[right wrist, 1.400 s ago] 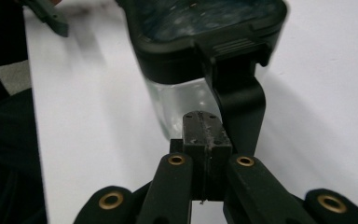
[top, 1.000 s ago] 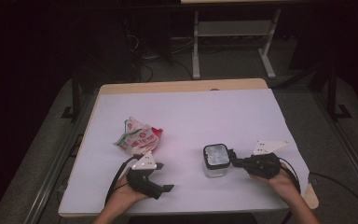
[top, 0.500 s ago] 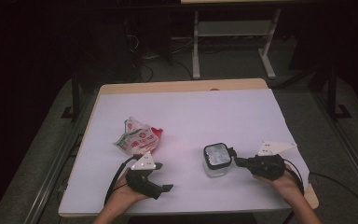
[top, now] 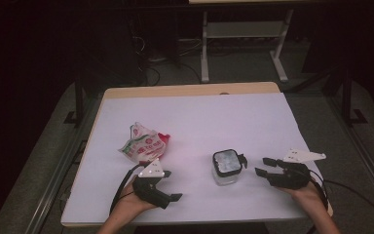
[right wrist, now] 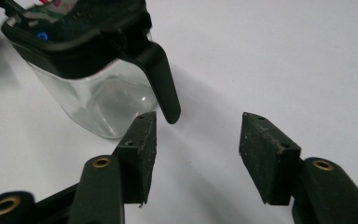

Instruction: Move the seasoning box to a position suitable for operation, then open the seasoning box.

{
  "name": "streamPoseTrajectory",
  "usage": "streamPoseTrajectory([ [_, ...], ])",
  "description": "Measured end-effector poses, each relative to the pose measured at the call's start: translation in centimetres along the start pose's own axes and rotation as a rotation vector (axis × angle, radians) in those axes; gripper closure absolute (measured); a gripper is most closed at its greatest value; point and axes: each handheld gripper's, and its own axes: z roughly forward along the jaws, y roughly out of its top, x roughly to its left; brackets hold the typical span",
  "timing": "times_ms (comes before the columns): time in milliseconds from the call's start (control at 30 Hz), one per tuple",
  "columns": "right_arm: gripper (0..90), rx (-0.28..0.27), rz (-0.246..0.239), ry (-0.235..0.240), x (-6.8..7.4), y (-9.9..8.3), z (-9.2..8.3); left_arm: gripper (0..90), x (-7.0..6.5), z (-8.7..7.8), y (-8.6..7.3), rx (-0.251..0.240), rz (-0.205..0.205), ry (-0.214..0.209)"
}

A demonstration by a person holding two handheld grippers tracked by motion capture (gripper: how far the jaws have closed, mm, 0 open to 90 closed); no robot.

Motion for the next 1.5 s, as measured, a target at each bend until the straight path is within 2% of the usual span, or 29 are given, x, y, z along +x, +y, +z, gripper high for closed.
streamPoseTrajectory([
  [100,39.7,0.000,0.010,-0.008,-0.2,-0.1,0.2,12.0,0.0,0.0,0.2,0.003,-0.004,-0.008],
  [233,33.8,-0.003,0.027,-0.028,-0.3,-0.2,0.3,11.6,-0.1,0.1,0.6,0.006,0.012,-0.018],
  [367,30.9,-0.007,0.024,-0.036,-0.3,-0.2,0.3,11.6,-0.1,0.3,1.2,-0.003,0.017,-0.036],
  [633,29.8,0.005,0.023,-0.037,-0.5,-0.3,0.4,11.6,-0.3,0.9,2.9,-0.017,0.022,-0.053],
  [700,29.8,0.005,0.027,-0.036,-0.6,-0.4,0.4,11.6,-0.2,1.2,3.5,-0.012,0.030,-0.047],
  [867,29.8,0.004,0.033,-0.040,-0.7,-0.5,0.3,12.1,-0.1,1.6,4.7,-0.037,0.035,-0.052],
  [1033,29.8,0.002,0.044,-0.036,-0.8,-0.6,0.4,12.4,0.0,2.0,5.7,-0.031,0.075,-0.061],
  [1133,29.8,0.001,0.042,-0.037,-0.8,-0.7,0.3,12.5,0.2,2.5,6.2,-0.039,0.075,-0.085],
  [1367,29.8,-0.015,0.055,-0.052,-0.8,-0.5,0.2,12.4,0.1,3.7,7.8,-0.060,0.104,-0.096],
  [1500,29.8,-0.010,0.052,-0.048,-0.9,-0.7,0.3,12.3,-0.1,4.5,8.5,-0.049,0.138,-0.095],
])
